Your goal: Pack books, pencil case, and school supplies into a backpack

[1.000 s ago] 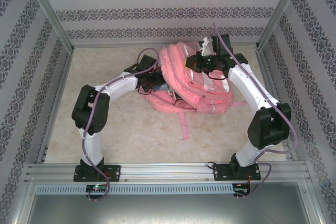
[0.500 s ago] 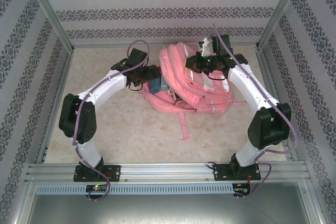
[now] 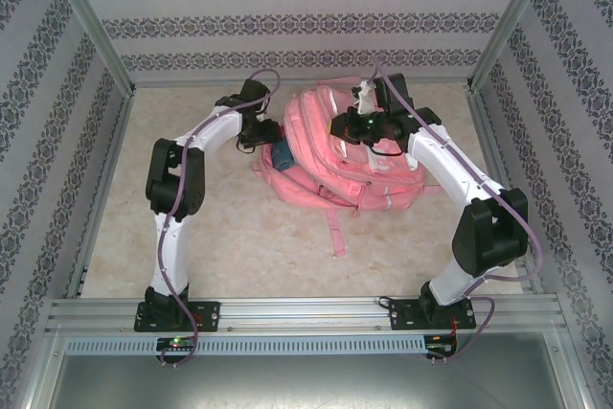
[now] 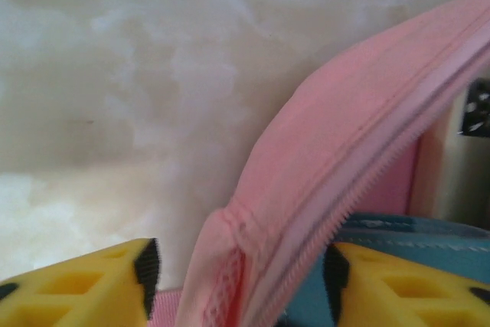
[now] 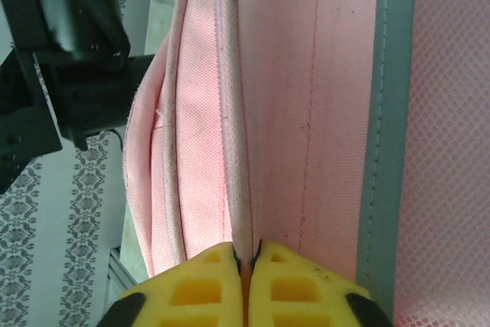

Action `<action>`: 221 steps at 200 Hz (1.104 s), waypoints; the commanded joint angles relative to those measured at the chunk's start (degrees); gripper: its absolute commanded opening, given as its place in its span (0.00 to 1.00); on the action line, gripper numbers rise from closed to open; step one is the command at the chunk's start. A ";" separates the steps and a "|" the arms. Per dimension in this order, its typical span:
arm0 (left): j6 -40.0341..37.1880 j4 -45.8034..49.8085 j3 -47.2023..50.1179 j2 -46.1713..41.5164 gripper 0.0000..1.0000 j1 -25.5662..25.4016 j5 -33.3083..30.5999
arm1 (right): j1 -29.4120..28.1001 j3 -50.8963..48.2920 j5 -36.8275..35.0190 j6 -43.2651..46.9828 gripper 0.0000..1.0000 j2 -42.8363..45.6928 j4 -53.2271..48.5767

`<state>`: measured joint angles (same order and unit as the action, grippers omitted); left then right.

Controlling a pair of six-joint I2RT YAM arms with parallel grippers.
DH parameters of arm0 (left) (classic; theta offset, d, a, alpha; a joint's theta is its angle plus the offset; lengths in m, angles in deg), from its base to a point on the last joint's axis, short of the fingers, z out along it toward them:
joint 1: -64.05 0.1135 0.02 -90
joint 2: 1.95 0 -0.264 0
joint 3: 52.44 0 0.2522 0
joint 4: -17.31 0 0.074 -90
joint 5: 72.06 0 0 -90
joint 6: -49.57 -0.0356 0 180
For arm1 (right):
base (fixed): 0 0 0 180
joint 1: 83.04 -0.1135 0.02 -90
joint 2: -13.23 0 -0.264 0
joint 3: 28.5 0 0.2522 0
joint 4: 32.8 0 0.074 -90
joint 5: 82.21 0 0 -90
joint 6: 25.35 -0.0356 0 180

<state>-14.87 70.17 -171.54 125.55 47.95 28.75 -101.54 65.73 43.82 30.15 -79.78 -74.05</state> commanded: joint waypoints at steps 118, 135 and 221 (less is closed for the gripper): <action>-2.19 2.42 4.34 -5.84 0.00 0.99 -4.12 | -13.64 -32.85 -16.89 -7.05 0.34 18.94 5.41; -0.45 -0.04 10.29 -10.04 0.00 1.75 -4.25 | -13.58 -33.10 -18.72 -7.12 0.32 16.44 6.02; 8.48 -5.71 39.02 -32.97 0.00 0.72 -6.35 | -4.14 -19.22 -25.48 -1.54 0.21 -2.61 6.27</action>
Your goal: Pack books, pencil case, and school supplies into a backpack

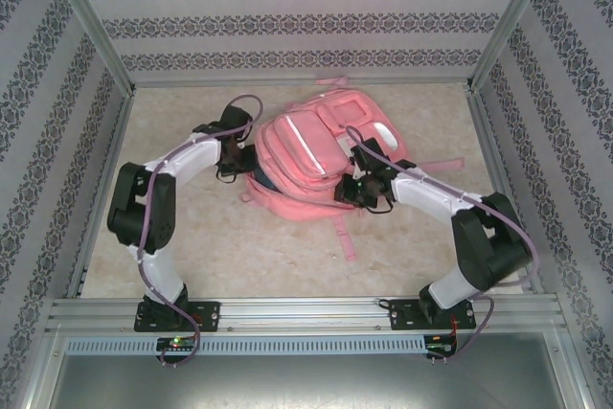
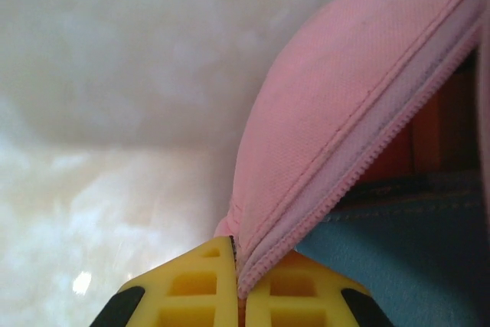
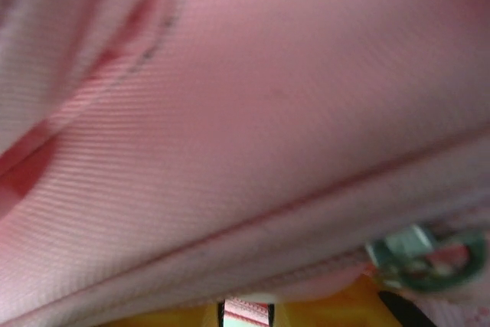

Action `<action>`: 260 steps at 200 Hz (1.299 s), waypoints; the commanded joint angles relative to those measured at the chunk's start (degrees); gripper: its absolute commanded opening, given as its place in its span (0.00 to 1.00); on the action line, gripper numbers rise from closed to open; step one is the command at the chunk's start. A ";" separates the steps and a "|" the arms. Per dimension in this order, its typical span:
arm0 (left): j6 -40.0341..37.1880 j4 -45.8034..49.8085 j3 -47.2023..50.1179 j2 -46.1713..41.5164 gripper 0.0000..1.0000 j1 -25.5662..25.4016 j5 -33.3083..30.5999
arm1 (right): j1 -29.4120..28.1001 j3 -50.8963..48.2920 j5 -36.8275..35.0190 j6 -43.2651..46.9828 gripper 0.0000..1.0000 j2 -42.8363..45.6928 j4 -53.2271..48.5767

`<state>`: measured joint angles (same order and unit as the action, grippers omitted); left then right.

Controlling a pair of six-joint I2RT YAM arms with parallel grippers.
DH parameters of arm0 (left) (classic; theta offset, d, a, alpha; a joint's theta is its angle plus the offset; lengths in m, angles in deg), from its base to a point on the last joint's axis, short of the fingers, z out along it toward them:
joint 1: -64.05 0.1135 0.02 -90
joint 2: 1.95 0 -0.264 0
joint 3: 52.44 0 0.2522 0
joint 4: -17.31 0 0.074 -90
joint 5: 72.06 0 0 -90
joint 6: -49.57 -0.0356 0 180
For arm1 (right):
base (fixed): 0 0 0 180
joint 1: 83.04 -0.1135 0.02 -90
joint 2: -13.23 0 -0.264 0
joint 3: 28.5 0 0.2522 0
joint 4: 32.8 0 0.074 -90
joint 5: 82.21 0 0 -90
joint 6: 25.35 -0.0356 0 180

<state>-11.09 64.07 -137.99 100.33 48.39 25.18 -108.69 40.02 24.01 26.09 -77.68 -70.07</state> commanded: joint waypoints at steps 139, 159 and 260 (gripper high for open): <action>18.83 -4.03 -1.26 -2.91 0.00 -32.88 -4.26 | 6.96 39.33 -1.97 9.53 0.25 -28.21 -5.15; 18.08 -3.42 -9.81 4.98 0.00 -35.23 -1.59 | 8.02 39.93 0.74 9.83 0.27 -28.42 -6.20; 14.87 2.76 -21.74 9.83 0.75 -37.25 0.76 | 14.49 19.69 -1.19 7.88 0.47 -5.97 -4.63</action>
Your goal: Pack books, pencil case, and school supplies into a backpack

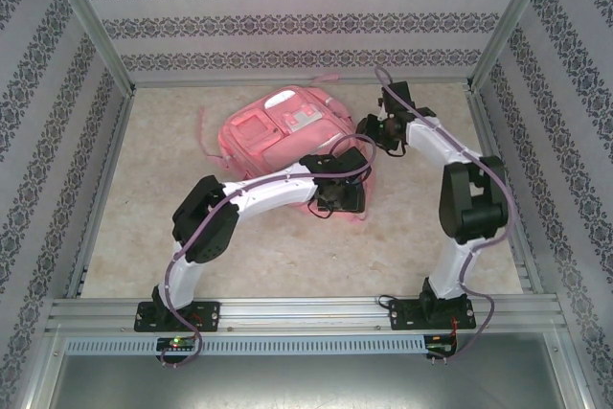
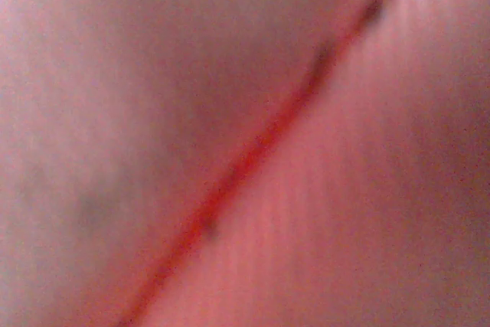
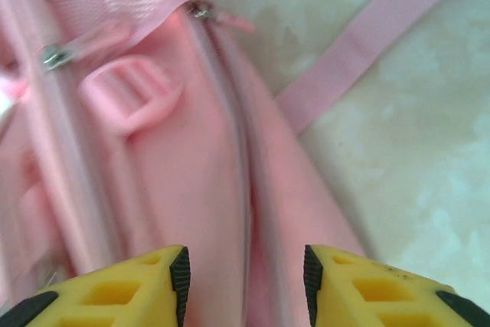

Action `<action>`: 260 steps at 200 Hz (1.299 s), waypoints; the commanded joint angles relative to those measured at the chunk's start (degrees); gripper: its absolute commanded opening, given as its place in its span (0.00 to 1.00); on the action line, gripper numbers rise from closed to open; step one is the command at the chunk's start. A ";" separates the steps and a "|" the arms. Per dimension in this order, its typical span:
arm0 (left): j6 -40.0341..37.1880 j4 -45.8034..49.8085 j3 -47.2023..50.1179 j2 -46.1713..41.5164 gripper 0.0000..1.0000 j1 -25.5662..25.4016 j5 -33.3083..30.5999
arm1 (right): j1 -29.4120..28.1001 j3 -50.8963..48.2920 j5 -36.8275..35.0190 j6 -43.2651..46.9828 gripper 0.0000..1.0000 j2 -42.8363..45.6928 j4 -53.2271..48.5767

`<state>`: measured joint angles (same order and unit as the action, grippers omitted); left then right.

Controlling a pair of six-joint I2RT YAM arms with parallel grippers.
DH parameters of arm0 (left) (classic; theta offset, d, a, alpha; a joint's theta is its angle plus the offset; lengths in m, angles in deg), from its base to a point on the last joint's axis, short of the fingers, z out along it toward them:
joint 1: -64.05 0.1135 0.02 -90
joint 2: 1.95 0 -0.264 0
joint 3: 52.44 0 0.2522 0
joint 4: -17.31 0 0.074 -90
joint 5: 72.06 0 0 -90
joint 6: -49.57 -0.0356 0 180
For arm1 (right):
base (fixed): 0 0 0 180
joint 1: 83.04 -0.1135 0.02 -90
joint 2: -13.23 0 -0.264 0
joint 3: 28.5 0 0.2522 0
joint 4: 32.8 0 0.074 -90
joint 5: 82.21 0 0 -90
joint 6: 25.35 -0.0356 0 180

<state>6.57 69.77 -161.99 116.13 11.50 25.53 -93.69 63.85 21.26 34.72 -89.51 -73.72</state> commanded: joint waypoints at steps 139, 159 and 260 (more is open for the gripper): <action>-4.11 2.41 23.28 -36.25 0.86 17.84 -5.52 | -14.64 -33.16 -2.09 -16.98 0.61 23.60 6.09; -4.09 1.01 28.04 -37.89 0.84 23.54 -4.34 | -15.19 -34.34 -1.58 -17.58 0.59 21.62 8.35; 1.11 -10.77 41.07 -36.84 0.67 30.62 2.29 | 0.02 -21.19 -10.26 -2.84 0.40 10.26 3.13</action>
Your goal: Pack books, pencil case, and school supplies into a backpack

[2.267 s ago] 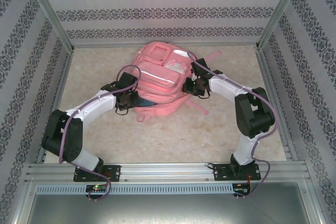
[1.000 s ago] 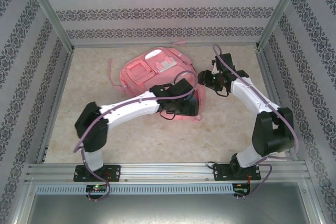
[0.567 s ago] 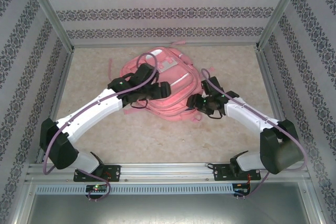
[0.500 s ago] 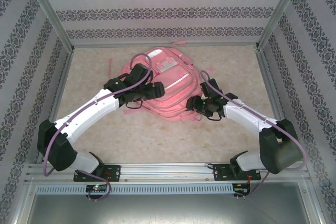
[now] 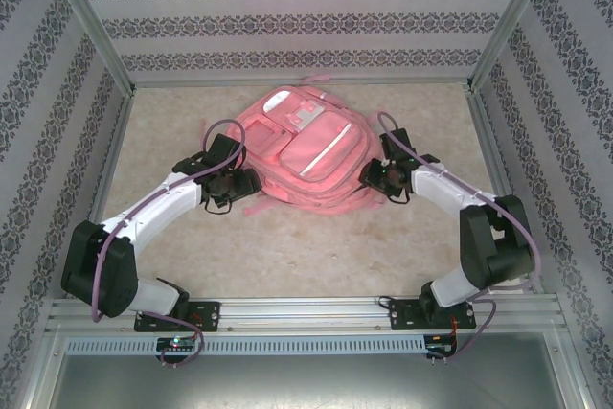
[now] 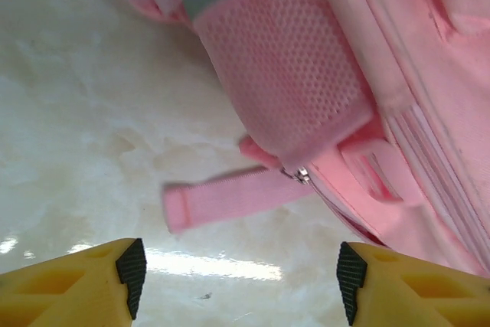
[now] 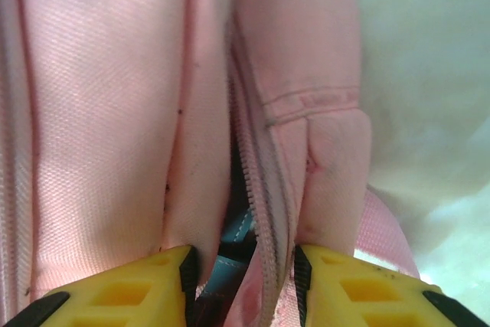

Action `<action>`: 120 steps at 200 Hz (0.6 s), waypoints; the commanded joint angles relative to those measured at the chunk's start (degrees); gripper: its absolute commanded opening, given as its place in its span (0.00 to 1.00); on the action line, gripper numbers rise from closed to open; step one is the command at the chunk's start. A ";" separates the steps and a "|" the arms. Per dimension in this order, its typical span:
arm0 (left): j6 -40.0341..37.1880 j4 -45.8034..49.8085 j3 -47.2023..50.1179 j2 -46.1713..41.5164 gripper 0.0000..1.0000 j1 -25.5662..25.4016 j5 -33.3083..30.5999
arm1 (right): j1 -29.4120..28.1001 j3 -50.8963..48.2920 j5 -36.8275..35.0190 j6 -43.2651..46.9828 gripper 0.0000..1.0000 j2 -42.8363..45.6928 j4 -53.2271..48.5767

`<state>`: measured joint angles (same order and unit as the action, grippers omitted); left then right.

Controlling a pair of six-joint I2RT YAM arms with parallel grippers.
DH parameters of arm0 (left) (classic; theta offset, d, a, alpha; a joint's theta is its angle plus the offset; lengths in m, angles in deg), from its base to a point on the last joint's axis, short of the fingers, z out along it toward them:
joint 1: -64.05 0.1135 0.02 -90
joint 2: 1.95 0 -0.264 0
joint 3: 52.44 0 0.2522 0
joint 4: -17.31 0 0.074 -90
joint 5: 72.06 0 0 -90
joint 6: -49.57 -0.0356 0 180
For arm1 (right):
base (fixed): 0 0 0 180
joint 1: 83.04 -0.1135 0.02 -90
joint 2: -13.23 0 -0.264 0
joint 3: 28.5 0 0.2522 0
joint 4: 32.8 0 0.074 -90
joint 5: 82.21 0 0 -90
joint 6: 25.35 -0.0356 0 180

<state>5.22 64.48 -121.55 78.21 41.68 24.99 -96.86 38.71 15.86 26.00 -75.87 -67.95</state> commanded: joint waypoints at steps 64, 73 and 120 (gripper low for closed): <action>8.31 -15.46 0.59 9.84 0.66 0.93 7.14 | 7.68 11.81 -0.86 8.60 0.47 -5.66 -2.79; 8.99 -16.78 0.22 10.94 0.66 0.89 7.20 | 6.67 11.23 -1.06 8.73 0.48 -3.63 -2.20; 10.03 -20.30 -0.93 15.60 0.60 0.92 6.40 | -2.46 2.67 -4.91 10.09 0.47 10.33 3.79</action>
<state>13.37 48.51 -121.18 92.17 41.90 31.28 -94.52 46.23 14.00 34.52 -73.20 -68.61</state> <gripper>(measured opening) 0.621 0.483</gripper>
